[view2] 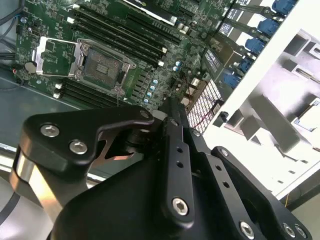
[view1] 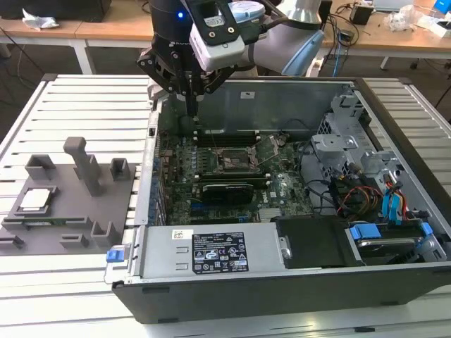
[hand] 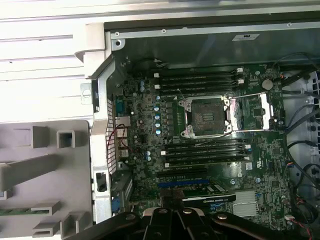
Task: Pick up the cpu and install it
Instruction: 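Reach for the cpu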
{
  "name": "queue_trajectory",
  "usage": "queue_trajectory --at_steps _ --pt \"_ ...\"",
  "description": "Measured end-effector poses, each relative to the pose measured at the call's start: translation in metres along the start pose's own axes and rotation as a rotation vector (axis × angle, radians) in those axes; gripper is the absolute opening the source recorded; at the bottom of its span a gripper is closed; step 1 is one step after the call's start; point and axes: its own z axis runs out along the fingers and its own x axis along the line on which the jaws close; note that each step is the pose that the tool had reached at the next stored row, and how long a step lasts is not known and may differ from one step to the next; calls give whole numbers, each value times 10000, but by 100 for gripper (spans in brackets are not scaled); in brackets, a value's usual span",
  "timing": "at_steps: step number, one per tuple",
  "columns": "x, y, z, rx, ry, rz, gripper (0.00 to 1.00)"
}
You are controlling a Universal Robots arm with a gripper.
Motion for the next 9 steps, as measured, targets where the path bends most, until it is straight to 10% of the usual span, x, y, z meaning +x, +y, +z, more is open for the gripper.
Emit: queue_trajectory --at_steps 9 --pt "101 -8 -3 -2 -24 -1 11"
